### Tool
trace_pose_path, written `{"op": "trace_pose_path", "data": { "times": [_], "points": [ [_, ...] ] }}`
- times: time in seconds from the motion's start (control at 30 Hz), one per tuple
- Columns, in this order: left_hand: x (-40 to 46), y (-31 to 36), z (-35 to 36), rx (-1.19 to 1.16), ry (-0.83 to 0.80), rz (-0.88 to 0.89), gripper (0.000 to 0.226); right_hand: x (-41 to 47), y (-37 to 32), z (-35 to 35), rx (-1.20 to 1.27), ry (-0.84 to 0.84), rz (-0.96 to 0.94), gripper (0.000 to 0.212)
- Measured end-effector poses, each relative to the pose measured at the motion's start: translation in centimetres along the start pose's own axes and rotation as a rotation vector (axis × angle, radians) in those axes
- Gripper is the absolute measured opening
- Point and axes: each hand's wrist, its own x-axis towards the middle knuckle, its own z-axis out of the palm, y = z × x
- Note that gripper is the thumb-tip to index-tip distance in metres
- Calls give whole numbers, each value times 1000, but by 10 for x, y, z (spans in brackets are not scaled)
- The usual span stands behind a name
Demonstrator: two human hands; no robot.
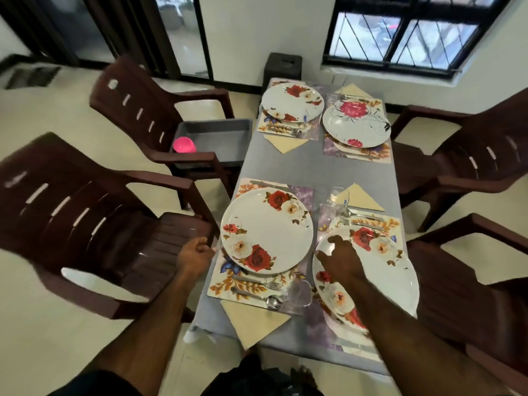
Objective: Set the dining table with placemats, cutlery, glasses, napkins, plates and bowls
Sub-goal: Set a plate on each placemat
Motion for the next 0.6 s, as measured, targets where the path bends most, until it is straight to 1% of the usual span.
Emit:
{"op": "trace_pose_path", "data": {
  "times": [0.1,0.17,0.27,0.33,0.4,0.47,0.53,0.6],
  "points": [
    [-43,-6,-5,32,62,55,20,-14,4,-8,24,-6,-115,56],
    [-73,-6,-6,38,53,77,16,-29,-1,-15,60,36,-206,51],
    [-105,-6,-10,-3,62,146,22,-57,-31,-28,102,168,-387,43],
    [-126,-7,-24,-25,74,165,21,-81,-59,-32,80,225,-523,41],
    [-140,-18,-46,-16,106,163,24,-109,-87,-26,26,213,-618,43],
    [-154,-38,-74,-15,115,188,36,-144,-113,-12,-64,181,-695,44],
    [-166,-62,-100,-88,105,177,47,-177,-132,13,-152,135,-753,45],
    [-183,-90,-131,-103,127,142,42,-211,-150,51,-222,60,-787,44]
  ]
}}
